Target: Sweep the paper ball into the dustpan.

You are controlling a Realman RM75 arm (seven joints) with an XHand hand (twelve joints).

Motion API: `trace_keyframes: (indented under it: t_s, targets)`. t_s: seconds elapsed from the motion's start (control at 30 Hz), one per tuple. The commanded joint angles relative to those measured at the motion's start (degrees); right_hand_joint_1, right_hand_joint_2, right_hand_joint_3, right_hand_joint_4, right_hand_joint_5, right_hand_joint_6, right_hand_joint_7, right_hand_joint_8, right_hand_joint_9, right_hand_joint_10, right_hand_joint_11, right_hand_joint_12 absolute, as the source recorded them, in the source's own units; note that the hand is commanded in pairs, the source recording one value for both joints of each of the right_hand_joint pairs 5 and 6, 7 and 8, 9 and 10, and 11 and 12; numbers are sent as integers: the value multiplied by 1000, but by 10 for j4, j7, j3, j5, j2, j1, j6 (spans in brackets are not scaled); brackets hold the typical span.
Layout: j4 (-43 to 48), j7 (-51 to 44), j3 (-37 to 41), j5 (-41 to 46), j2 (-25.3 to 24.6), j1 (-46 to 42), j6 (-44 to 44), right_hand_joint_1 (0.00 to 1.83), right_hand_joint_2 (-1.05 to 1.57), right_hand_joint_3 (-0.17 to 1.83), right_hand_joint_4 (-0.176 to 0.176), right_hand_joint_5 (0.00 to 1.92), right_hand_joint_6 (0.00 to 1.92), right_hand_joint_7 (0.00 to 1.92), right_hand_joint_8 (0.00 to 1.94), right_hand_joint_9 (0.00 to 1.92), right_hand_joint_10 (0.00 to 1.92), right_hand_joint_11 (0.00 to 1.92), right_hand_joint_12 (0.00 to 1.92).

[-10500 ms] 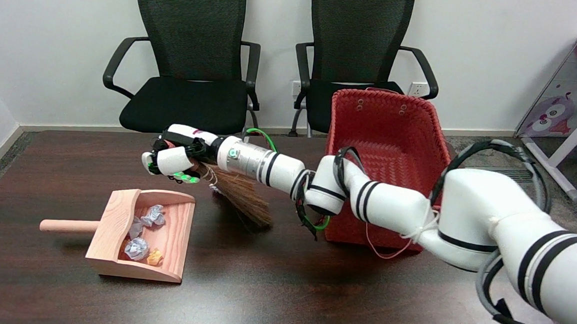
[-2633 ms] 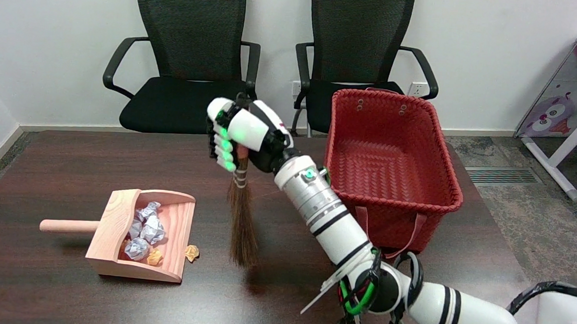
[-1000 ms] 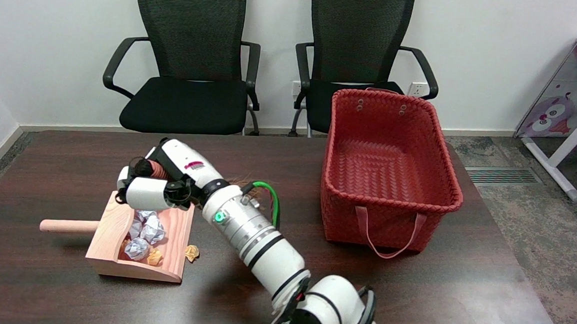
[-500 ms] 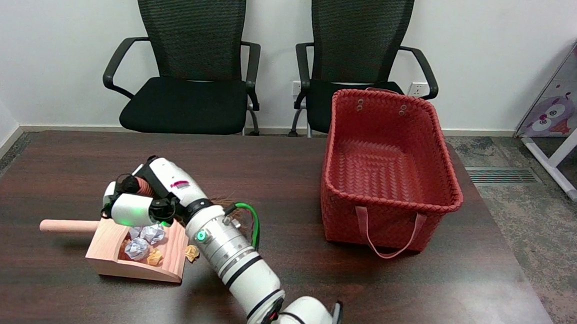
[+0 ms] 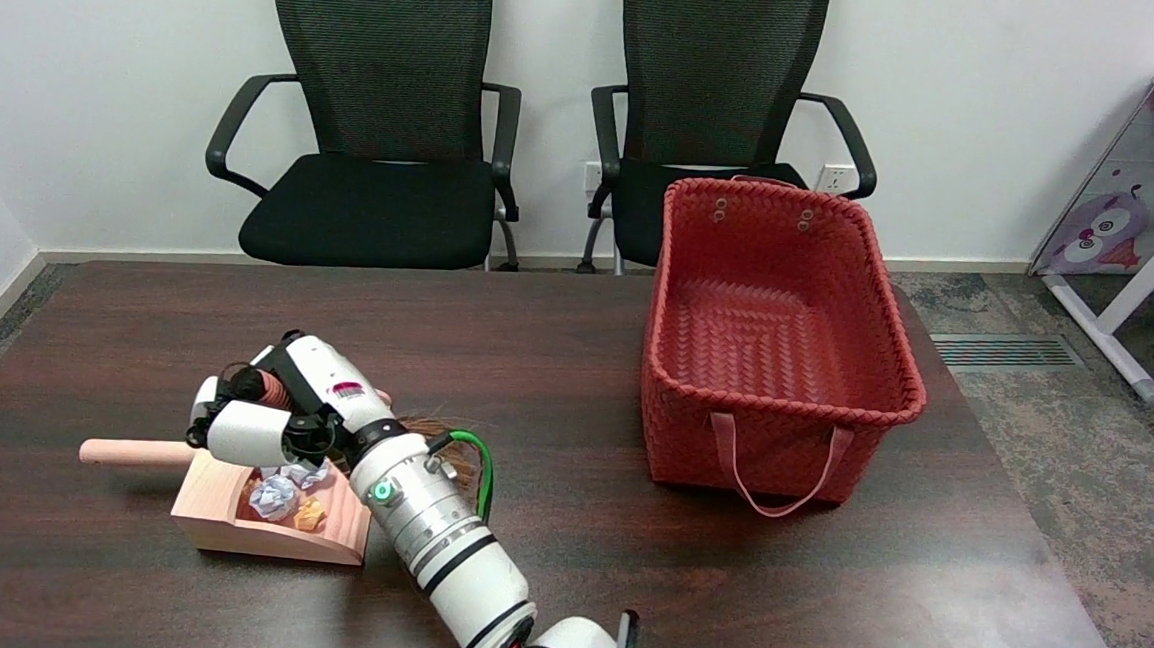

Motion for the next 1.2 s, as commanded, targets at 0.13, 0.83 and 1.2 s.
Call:
trace_keyframes:
  t_s: [0.13, 0.83, 1.2]
  targets:
    - [149, 188, -127, 164, -8, 84, -195, 698, 1220, 1833, 8, 1920, 1920, 1920, 1920, 1920, 1920, 1920, 1920]
    - [135, 478, -143, 268, 16, 102, -235, 746, 886, 1684, 1, 1920, 1920, 1920, 1920, 1920, 1920, 1920, 1920]
    - [51, 463, -148, 270, 76, 95, -280, 752, 945, 1586, -1, 1920, 1920, 1920, 1920, 1920, 1920, 1920, 1920]
